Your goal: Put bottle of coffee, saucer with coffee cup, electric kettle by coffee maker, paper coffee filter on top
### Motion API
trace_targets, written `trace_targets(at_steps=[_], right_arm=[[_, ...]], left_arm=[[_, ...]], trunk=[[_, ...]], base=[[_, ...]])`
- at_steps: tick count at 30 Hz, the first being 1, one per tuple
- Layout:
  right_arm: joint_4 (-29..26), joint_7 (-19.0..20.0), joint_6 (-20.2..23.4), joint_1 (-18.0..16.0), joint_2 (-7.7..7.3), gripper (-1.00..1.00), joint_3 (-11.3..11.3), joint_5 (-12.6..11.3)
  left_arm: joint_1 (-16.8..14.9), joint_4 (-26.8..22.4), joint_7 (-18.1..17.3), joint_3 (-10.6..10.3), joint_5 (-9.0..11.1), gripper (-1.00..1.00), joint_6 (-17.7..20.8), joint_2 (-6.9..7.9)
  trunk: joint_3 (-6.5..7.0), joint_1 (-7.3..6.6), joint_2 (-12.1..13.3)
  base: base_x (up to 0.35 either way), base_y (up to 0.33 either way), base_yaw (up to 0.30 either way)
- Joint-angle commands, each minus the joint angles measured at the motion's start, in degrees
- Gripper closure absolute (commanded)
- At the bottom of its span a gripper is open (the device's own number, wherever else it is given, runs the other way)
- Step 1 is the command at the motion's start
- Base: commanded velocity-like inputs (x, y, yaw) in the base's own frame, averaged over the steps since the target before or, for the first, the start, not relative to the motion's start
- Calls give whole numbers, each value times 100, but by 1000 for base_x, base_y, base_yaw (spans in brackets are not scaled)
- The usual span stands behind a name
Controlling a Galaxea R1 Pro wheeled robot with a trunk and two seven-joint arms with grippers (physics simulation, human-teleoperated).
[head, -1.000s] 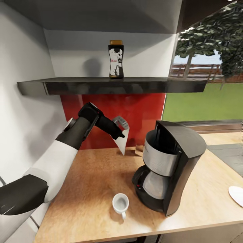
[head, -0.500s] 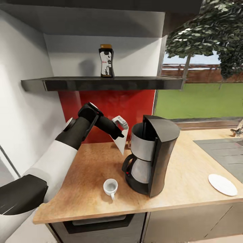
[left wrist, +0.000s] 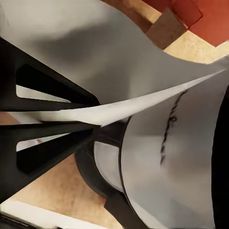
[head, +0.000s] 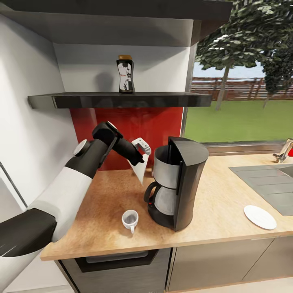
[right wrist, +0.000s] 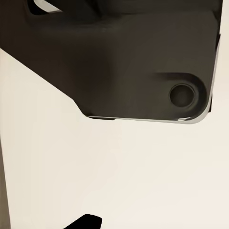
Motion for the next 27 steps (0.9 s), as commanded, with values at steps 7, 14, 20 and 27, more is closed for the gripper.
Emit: trace_targets(at_steps=[7,14,20,27], right_arm=[[-18,-22,-9,2,9,-100,3,42],[-51,-14,-3,2,9,-100,3,42],[-56,-14,-2,2,11,-100,3,42],[-56,-14,-2,2,11,-100,3,42]], left_arm=[[-569,7,-68,15,-62,100,32,-16],[-950,-4,-69,8,-67,100,102,-95],[-1114,-13,-71,4,-80,100,197,-100],[-1161,-181,-69,-11,-88,100,189,-93]], trunk=[[-12,4,-11],[-12,4,-11],[-12,4,-11],[-12,4,-11]], base=[[0,0,0],[0,0,0],[0,0,0],[0,0,0]])
